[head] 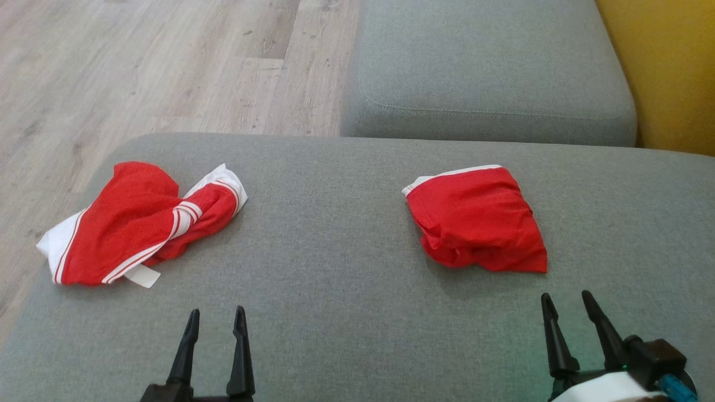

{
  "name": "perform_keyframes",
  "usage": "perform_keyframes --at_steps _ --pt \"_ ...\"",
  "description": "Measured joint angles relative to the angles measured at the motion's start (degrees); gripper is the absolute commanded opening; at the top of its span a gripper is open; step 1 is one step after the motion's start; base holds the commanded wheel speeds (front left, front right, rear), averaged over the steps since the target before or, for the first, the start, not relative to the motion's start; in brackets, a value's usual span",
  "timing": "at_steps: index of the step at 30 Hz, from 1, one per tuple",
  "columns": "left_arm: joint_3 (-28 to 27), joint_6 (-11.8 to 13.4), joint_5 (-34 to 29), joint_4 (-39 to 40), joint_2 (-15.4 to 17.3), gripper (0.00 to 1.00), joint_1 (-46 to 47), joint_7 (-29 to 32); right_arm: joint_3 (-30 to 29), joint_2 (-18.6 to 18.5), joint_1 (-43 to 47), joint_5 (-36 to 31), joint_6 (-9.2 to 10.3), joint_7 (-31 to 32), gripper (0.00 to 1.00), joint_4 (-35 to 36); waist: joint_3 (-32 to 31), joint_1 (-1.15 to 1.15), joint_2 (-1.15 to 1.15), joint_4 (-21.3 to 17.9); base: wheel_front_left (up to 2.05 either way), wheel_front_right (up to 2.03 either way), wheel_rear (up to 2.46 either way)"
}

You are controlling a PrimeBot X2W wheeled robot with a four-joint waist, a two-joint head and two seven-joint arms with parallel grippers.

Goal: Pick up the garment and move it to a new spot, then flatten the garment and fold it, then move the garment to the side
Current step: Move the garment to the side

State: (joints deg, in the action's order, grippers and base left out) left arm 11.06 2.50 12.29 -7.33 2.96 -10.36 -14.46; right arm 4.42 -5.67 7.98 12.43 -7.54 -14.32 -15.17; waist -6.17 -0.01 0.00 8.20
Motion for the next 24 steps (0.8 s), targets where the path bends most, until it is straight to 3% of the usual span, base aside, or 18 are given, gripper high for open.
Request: perform_keyframes --at_steps 24 --pt "-0.09 -1.34 -1.78 -1.92 0.01 1.0 -0.53 0.01 -0.38 1.94 1.01 -1.43 0.01 0.0 1.0 0.7 -0.01 0.01 0.0 -1.27 0.0 0.0 0.0"
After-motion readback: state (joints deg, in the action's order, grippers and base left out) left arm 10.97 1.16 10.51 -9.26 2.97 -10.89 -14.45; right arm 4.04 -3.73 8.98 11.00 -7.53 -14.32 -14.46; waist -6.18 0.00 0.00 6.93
